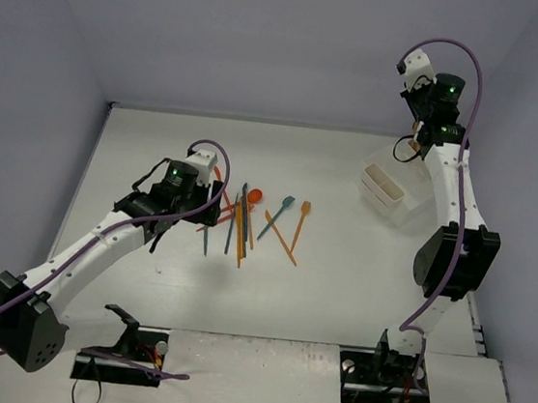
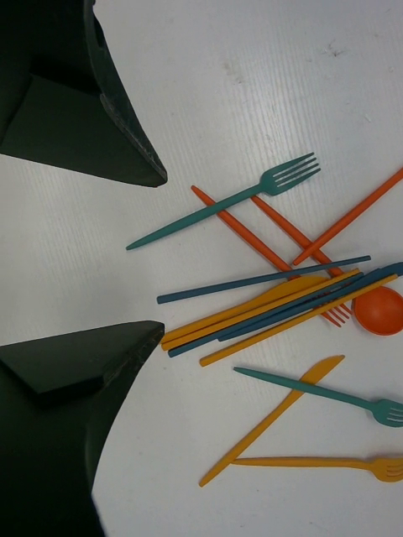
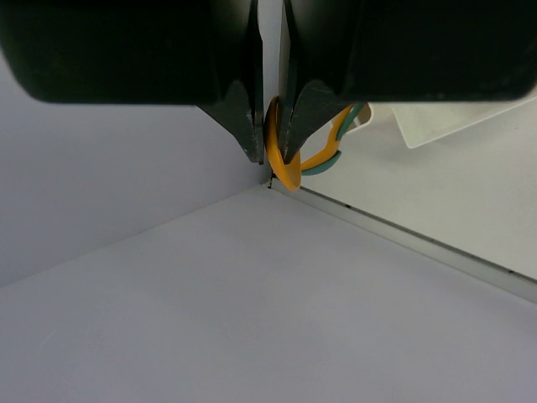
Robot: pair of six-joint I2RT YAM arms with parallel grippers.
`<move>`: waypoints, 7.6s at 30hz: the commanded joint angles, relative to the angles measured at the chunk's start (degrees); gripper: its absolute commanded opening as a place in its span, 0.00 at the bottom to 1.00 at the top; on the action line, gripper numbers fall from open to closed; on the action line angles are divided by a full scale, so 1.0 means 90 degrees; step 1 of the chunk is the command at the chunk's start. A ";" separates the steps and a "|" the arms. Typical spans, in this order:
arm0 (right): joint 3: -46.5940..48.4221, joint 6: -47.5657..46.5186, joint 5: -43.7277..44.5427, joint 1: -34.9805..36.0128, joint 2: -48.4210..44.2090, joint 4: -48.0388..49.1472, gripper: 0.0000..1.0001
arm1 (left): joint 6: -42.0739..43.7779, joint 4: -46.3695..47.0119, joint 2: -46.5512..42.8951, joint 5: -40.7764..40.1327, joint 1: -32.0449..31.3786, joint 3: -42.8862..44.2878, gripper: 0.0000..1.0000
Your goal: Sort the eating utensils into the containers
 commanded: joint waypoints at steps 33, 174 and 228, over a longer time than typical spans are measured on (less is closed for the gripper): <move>-0.0375 0.0124 -0.0377 -0.0523 0.0664 0.0991 0.09 | -0.0134 0.0542 0.0588 0.0485 0.0121 0.0023 0.62; -0.3782 0.7036 -0.1393 0.3181 -0.3127 0.0870 0.66 | 0.1698 0.1389 0.1183 -0.0044 -0.1580 0.1821 0.00; -0.1827 0.1403 -0.0458 -0.0305 -0.2226 0.0484 0.00 | 0.0102 0.0747 0.0492 0.0406 -0.0212 0.0542 0.62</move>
